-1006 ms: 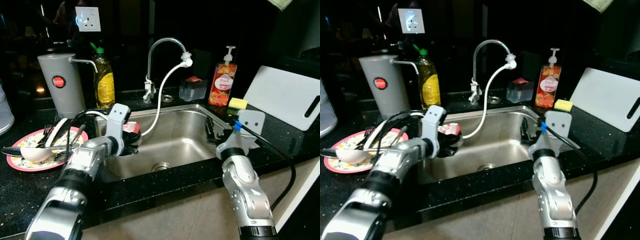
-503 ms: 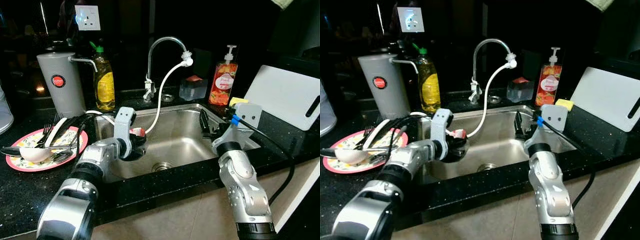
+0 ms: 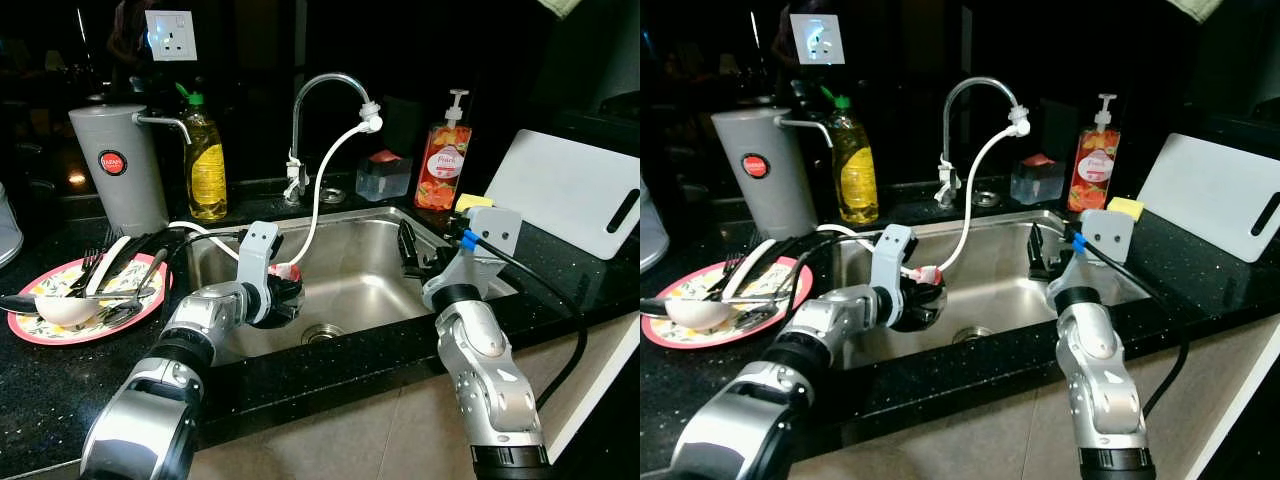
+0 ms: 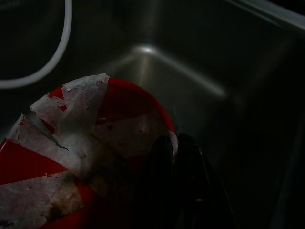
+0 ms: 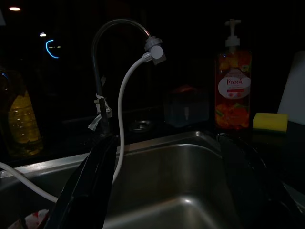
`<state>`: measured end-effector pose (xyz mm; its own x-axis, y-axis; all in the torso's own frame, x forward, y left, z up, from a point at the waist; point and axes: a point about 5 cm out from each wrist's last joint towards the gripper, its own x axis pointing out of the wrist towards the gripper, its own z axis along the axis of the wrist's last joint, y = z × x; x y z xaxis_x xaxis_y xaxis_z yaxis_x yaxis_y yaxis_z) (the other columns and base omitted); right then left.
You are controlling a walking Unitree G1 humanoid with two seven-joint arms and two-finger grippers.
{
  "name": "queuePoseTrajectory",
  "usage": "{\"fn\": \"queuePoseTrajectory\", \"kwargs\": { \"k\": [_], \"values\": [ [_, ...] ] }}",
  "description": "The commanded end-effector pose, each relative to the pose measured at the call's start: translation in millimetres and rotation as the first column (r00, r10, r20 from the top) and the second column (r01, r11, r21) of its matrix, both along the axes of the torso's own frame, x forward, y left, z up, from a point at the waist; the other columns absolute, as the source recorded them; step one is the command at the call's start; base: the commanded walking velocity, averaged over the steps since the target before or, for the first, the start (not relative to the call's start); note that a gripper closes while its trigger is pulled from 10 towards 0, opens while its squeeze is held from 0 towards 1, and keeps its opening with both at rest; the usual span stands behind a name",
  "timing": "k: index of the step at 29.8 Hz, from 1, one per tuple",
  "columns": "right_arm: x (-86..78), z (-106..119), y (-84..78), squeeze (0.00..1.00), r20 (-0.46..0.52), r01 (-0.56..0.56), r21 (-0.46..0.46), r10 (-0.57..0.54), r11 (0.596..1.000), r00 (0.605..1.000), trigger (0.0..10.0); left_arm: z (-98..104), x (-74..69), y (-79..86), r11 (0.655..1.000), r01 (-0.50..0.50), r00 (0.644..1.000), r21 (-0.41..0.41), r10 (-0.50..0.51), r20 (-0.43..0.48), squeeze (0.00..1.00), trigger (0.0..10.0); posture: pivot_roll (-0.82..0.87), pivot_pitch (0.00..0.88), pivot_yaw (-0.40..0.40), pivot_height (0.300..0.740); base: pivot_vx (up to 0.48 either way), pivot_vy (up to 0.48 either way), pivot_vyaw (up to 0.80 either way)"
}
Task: Kitchen organization
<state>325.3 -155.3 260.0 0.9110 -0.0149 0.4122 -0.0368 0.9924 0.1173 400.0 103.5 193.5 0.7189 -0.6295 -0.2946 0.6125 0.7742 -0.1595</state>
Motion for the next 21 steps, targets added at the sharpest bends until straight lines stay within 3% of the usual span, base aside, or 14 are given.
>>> {"fn": "queuePoseTrajectory", "kwargs": {
  "k": [1,21],
  "values": [
    [-1.3,3.0,2.0,0.0,0.008,-0.012,0.005,0.011,1.0,1.0,10.0,10.2,2.9,-2.7,1.0,0.011,0.999,0.01,-0.011,0.04,0.0,10.0,-0.08,0.0,-0.001,0.74,0.0,0.0,0.0],
    [-1.3,2.4,0.9,0.0,0.008,-0.003,0.005,0.003,1.0,1.0,10.0,8.9,3.4,-2.6,1.0,0.016,0.999,0.018,-0.017,0.044,0.0,10.0,-0.08,0.0,0.002,0.74,0.0,0.0,0.0]
  ]
}}
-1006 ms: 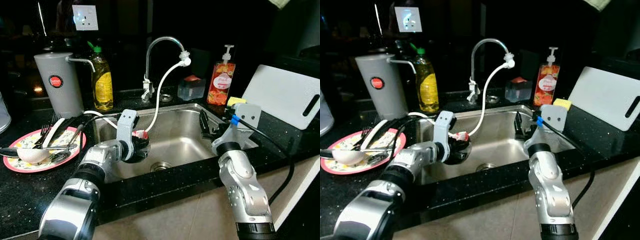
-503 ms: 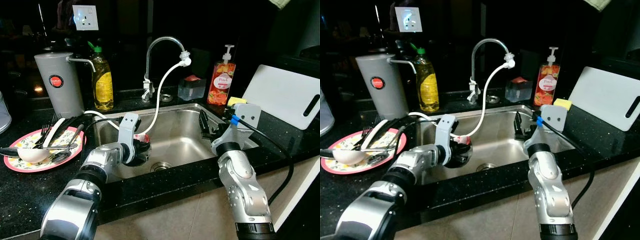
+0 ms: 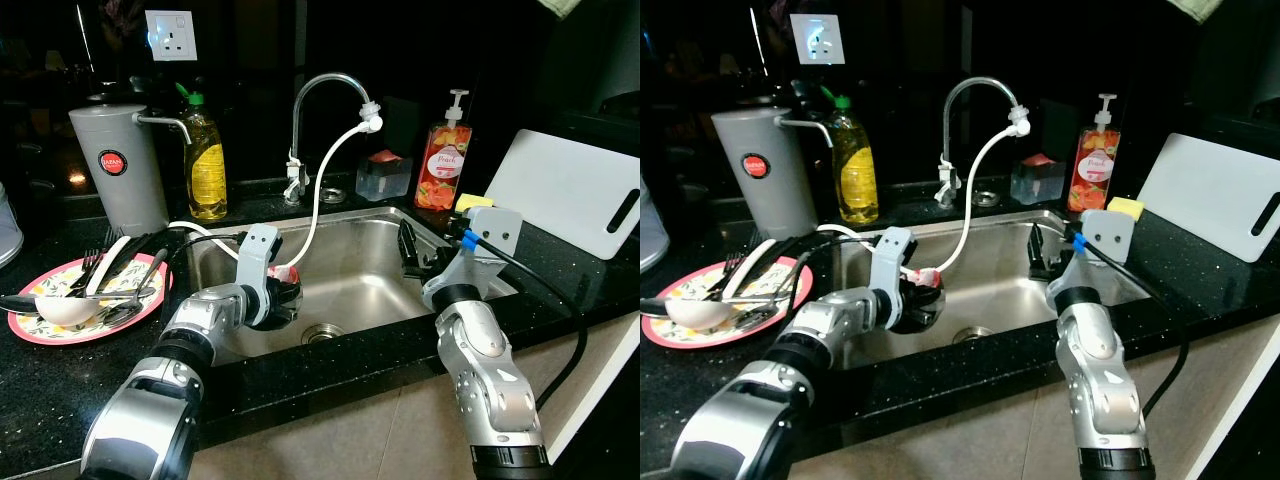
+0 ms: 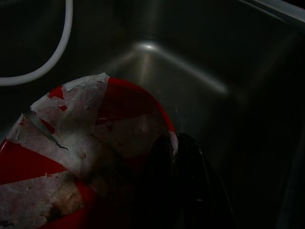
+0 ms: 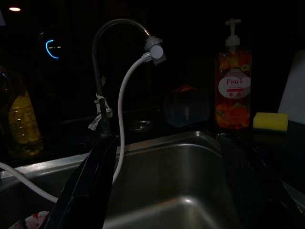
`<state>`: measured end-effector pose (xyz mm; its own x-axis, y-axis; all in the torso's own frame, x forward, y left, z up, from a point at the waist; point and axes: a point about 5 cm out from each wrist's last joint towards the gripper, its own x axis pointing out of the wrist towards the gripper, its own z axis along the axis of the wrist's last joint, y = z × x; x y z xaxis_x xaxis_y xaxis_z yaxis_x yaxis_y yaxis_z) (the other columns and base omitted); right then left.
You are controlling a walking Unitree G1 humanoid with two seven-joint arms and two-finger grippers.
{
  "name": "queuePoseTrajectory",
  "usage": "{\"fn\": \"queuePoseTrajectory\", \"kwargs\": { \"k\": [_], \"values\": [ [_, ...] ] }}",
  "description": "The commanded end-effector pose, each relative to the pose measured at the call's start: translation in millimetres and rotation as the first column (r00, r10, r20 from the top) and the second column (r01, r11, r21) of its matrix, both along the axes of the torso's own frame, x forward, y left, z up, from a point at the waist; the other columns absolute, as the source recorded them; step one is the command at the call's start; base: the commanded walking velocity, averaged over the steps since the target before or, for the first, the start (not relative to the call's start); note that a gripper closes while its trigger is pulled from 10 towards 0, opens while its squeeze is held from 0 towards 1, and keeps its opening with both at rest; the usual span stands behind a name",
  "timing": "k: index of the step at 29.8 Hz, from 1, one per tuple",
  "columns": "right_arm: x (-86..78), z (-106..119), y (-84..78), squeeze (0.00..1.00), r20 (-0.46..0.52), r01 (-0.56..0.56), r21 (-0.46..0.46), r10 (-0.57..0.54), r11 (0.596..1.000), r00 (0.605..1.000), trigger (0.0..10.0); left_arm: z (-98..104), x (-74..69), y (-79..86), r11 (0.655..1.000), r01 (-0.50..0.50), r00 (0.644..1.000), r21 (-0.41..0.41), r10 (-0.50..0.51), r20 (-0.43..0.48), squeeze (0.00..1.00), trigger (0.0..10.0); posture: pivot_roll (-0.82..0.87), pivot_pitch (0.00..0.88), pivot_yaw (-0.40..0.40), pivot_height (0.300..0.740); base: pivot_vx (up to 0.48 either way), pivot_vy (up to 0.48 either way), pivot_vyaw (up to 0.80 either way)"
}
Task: Kitchen organization
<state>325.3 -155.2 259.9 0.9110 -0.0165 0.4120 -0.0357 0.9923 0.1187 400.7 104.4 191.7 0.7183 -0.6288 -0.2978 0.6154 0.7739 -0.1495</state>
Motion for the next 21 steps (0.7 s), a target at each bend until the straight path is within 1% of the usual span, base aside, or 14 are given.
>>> {"fn": "queuePoseTrajectory", "kwargs": {
  "k": [1,21],
  "values": [
    [-1.3,2.5,0.8,0.0,0.008,-0.004,0.004,0.004,1.0,1.0,10.0,10.8,2.6,-3.4,1.0,0.014,0.999,0.008,-0.014,0.04,0.0,10.0,-0.08,0.0,0.002,0.74,0.0,0.0,0.0],
    [-1.7,2.5,0.3,0.0,0.01,-0.005,0.002,0.005,1.0,1.0,10.0,6.1,2.1,-1.3,1.0,0.009,0.999,0.009,-0.01,0.03,0.0,10.0,-0.08,0.0,0.001,0.74,0.0,0.0,0.0]
  ]
}}
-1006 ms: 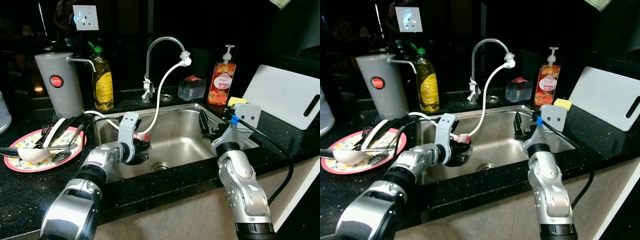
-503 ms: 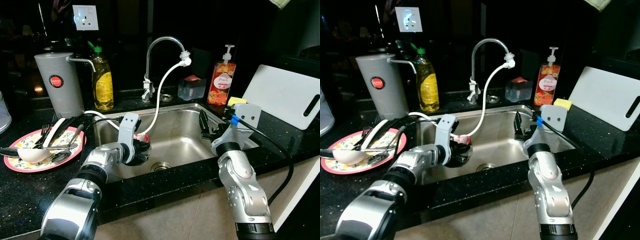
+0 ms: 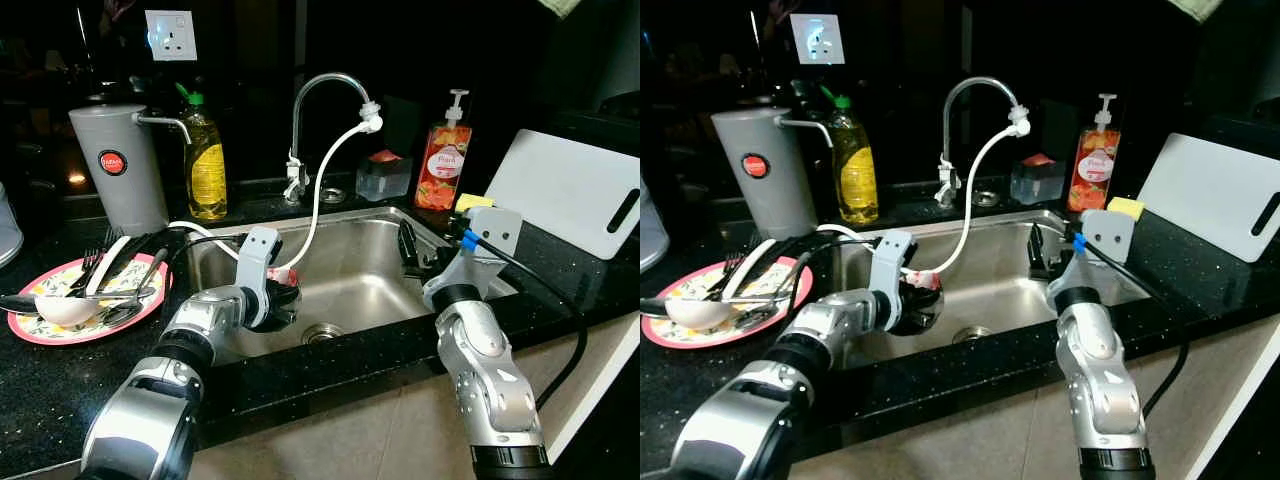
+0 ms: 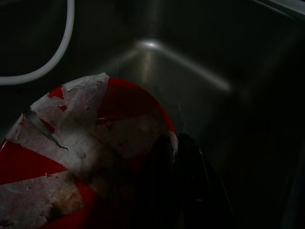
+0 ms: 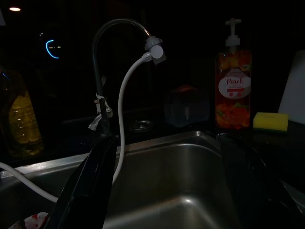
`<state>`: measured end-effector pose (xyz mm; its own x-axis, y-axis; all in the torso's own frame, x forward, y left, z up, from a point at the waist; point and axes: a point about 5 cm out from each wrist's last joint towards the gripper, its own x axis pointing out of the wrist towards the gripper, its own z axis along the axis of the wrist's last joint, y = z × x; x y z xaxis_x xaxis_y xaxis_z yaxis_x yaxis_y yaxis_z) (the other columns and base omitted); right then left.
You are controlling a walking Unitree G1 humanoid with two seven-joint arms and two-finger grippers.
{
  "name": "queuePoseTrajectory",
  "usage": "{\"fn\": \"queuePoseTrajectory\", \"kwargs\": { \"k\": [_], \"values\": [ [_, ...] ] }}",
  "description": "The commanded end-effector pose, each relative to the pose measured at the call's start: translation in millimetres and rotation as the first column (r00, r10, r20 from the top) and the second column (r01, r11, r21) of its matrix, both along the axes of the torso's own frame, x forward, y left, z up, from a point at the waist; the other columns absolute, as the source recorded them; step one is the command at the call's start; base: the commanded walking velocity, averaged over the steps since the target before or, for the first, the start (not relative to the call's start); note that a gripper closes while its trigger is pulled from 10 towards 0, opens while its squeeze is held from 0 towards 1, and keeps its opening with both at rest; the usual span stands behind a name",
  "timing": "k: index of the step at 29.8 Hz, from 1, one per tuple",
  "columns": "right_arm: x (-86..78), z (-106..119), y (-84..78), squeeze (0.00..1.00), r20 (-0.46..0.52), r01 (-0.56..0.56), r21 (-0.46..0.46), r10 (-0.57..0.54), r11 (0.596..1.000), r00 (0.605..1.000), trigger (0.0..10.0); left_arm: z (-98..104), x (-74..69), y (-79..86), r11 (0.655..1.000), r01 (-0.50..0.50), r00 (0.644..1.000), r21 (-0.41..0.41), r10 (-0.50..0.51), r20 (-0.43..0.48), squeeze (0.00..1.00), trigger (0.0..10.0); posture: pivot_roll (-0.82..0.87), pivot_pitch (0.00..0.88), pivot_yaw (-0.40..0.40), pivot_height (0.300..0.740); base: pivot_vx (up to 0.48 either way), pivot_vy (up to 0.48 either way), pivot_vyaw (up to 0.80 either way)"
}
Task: Kitchen organization
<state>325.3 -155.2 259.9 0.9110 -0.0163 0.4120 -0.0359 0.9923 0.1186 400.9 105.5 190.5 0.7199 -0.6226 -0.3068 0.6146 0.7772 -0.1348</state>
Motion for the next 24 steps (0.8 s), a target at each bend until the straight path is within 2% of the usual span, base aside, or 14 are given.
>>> {"fn": "queuePoseTrajectory", "kwargs": {
  "k": [1,24],
  "values": [
    [-1.7,2.6,0.3,0.0,0.01,-0.005,0.002,0.005,1.0,1.0,10.0,7.2,1.9,-2.1,1.0,0.011,1.0,-0.008,-0.01,0.028,0.0,10.0,-0.08,0.0,0.001,0.74,0.0,0.0,0.0],
    [-1.8,3.3,-0.2,0.0,0.011,-0.002,0.005,0.002,1.0,1.0,10.0,5.5,1.8,0.5,1.0,0.003,1.0,-0.013,-0.002,0.023,0.0,10.0,-0.08,0.0,0.001,0.74,0.0,0.0,0.0]
  ]
}}
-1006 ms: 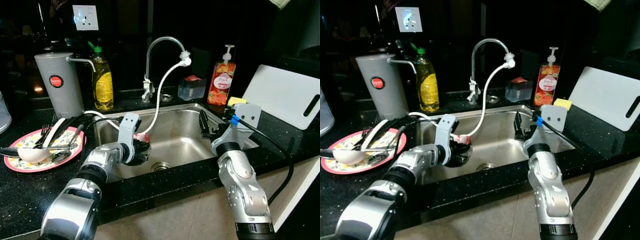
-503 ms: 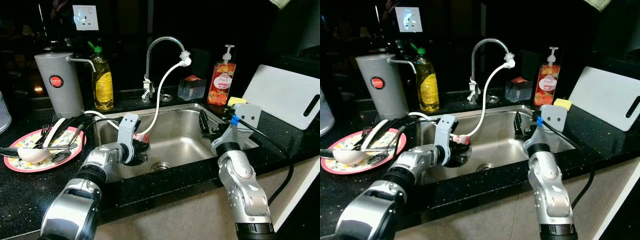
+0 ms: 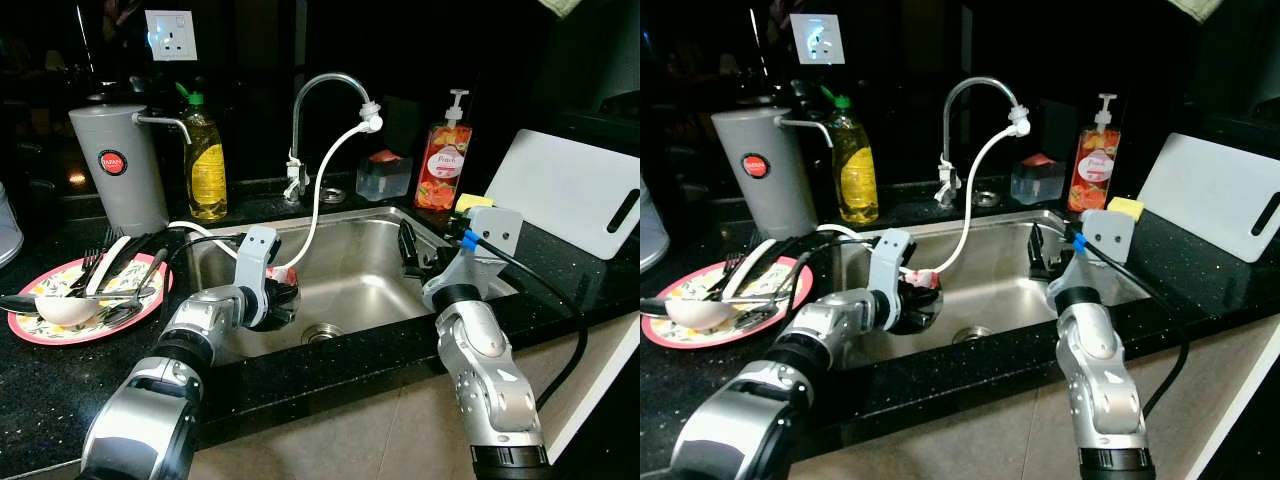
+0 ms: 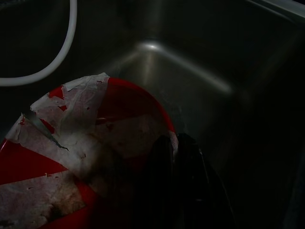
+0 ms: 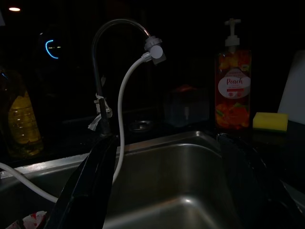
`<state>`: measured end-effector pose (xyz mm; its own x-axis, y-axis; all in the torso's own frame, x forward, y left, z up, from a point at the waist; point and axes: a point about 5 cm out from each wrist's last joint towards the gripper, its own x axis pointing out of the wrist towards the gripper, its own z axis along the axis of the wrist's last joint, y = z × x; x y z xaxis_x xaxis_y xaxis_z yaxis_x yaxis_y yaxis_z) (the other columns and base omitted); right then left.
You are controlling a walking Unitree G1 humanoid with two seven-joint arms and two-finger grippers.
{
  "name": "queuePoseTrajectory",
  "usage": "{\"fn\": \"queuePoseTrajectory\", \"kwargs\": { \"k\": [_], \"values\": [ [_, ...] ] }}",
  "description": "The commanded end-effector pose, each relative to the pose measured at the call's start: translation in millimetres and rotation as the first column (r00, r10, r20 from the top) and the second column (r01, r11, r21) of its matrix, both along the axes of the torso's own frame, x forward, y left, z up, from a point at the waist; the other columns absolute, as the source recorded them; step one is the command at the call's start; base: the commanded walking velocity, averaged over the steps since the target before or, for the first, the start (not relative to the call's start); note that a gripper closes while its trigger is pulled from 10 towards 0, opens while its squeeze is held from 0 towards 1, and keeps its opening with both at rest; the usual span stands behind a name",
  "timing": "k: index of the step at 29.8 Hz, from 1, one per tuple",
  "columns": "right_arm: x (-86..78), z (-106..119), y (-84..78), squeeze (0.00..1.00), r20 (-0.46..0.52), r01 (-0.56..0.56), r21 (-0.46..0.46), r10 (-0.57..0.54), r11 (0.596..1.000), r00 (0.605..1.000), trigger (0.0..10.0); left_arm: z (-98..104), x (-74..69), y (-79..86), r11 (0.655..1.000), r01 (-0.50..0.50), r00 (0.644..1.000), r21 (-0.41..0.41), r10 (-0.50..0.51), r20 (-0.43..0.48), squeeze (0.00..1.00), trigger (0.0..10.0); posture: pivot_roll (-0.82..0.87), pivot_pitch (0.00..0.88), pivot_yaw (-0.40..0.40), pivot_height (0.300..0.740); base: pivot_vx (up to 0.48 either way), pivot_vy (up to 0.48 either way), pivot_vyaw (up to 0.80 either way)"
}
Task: Kitchen organization
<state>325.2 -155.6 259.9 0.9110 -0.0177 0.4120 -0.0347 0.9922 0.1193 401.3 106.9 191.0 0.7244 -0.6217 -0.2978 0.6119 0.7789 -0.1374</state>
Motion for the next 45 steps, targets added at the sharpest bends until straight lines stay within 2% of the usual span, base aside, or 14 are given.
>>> {"fn": "queuePoseTrajectory", "kwargs": {
  "k": [1,45],
  "values": [
    [-1.7,3.3,0.3,0.0,0.011,-0.004,0.005,0.004,1.0,1.0,10.0,4.0,1.2,-0.5,1.0,0.005,1.0,-0.003,-0.005,0.015,0.0,10.0,-0.08,0.0,0.0,0.74,0.0,0.0,0.0],
    [-1.3,3.7,0.0,0.0,0.012,-0.004,0.003,0.004,1.0,1.0,10.0,2.3,1.4,1.6,1.0,-0.015,1.0,-0.007,0.015,0.011,0.0,10.0,-0.08,0.0,-0.002,0.74,0.0,0.0,0.0]
  ]
}}
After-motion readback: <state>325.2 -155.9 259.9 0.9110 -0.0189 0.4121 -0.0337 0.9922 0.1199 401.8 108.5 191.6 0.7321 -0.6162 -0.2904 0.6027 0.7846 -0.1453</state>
